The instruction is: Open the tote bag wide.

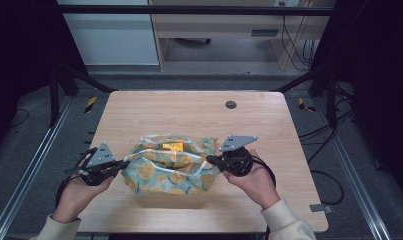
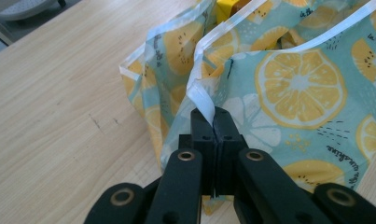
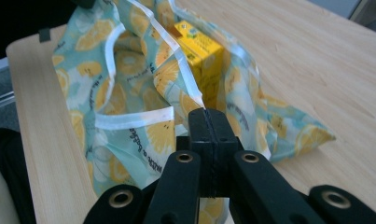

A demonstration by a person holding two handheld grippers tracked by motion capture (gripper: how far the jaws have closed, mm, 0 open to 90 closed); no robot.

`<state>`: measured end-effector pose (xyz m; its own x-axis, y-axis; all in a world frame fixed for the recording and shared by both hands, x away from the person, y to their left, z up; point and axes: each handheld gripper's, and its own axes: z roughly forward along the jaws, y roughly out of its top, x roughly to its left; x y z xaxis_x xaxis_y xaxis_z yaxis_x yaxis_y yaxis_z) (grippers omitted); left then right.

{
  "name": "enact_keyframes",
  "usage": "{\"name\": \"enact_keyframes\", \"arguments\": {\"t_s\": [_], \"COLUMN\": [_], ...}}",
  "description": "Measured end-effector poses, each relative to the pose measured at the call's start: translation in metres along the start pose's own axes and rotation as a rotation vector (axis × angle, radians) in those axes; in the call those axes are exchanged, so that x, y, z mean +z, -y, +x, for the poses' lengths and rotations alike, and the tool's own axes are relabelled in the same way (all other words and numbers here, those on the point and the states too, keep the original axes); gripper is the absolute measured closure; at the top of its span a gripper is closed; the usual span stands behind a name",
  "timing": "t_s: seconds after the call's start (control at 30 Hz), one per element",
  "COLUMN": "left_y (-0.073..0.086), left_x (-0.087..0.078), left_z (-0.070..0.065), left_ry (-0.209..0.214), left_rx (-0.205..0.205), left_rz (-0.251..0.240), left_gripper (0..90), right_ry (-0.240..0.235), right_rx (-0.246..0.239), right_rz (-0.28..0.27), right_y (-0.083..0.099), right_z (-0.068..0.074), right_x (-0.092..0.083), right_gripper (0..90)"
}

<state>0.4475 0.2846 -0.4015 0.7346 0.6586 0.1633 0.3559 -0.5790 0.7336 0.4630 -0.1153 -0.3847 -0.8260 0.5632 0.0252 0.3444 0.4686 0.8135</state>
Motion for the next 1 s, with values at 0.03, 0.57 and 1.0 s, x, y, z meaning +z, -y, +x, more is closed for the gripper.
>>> {"name": "enact_keyframes", "arguments": {"t_s": [0.03, 0.57, 1.0], "left_y": [0.001, 0.014, 0.020], "left_x": [0.001, 0.019, 0.035], "left_z": [0.000, -0.009, -0.019], "left_ry": [0.003, 0.051, 0.086], "left_rx": [0.005, 0.028, 0.060], "left_rz": [0.008, 0.086, 0.166], "left_gripper": [89.7, 89.7, 89.5], "right_ry": [0.003, -0.006, 0.021], "right_rx": [0.000, 0.005, 0.008], "right_rz": [0.006, 0.096, 0.160], "right_y": [0.003, 0.036, 0.057], "right_z": [0.000, 0.002, 0.001], "right_x": [0.001, 0.023, 0.032], "right_gripper": [90.0, 90.0, 90.0]}}
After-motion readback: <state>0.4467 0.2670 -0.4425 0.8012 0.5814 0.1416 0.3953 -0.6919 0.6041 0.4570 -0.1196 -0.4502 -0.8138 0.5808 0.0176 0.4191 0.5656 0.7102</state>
